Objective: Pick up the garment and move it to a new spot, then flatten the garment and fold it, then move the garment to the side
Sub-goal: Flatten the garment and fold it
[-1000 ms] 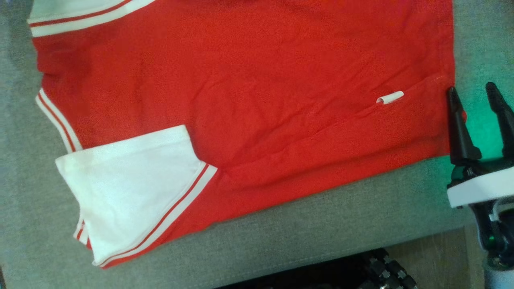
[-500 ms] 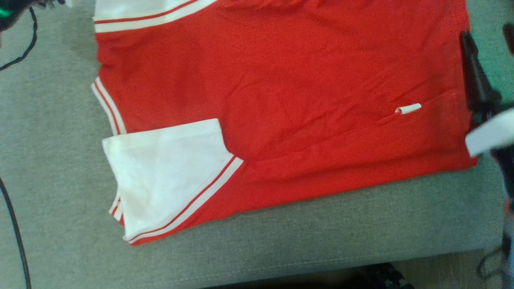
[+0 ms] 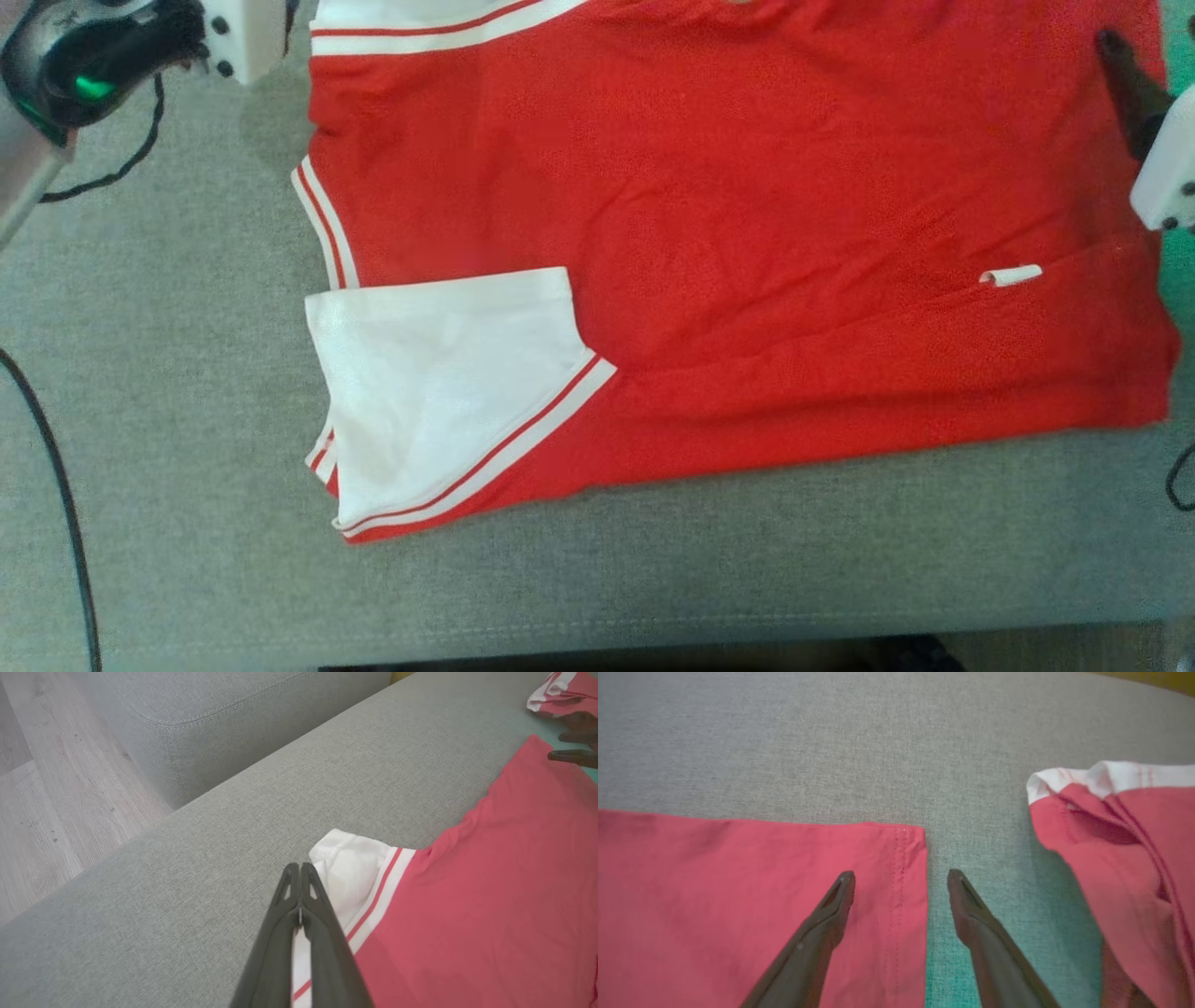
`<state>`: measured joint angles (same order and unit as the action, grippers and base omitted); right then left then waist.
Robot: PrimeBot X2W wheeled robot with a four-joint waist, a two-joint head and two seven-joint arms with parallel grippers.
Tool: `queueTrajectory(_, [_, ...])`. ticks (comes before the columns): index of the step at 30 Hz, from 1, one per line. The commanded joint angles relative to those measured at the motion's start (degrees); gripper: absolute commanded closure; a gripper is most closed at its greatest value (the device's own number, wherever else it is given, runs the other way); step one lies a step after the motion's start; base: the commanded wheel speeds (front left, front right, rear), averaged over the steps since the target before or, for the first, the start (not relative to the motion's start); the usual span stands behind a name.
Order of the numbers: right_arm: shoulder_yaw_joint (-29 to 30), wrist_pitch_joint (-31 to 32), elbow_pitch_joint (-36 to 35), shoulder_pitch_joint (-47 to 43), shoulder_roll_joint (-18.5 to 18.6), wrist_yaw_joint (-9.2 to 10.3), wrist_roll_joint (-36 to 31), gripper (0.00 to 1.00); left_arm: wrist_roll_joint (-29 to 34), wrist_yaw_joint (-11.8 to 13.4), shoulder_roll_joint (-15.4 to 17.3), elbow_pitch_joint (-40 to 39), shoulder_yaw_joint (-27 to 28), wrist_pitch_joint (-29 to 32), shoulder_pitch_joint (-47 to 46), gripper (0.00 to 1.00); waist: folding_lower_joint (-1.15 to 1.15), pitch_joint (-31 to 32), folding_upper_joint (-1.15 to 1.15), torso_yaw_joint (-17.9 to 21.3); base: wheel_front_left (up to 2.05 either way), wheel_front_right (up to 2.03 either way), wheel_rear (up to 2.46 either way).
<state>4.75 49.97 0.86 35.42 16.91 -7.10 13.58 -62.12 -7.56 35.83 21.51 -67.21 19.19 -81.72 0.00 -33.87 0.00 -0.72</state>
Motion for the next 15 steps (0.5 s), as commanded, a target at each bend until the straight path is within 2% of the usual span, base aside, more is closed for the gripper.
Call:
queueTrajectory(1, [0.0, 0.4, -1.2, 1.6, 0.1, -0.39, -0.3, 0.00, -0.6, 0.1, 2.5, -1.5, 1.7, -0.5, -3.7, 1.00, 0.00, -0.5, 0.00, -0.4, 0.00, 0.00, 0.00])
queueTrajectory(10, [0.2, -0.9, 2.2, 4.6, -0.3, -0.39, -1.7, 0.00, -1.2, 0.1, 3.0, -2.6, -1.6, -1.1, -5.5, 1.00, 0.00, -1.1, 0.00, -1.0, 0.00, 0.00, 0.00])
queueTrajectory(11, [0.1, -0.9, 2.6, 4.9, -0.3, -0.39, -1.8, 0.02, -1.3, 0.1, 3.0, -2.6, -1.9, -1.2, -5.6, 1.00, 0.00, -1.1, 0.00, -1.0, 0.00, 0.00, 0.00])
queueTrajectory(12, [-0.1, -0.9, 2.9, 5.1, -0.3, -0.39, -2.0, 0.10, -1.4, 0.1, 3.1, -2.6, -2.2, -1.2, -5.8, 1.00, 0.00, -1.1, 0.00, -1.0, 0.00, 0.00, 0.00])
queueTrajectory(15, [-0.3, -0.7, 3.7, 5.5, -0.1, -0.39, -2.3, 0.22, -1.8, 0.1, 3.1, -2.6, -2.8, -1.4, -6.2, 1.00, 0.00, -1.2, 0.00, -1.1, 0.00, 0.00, 0.00])
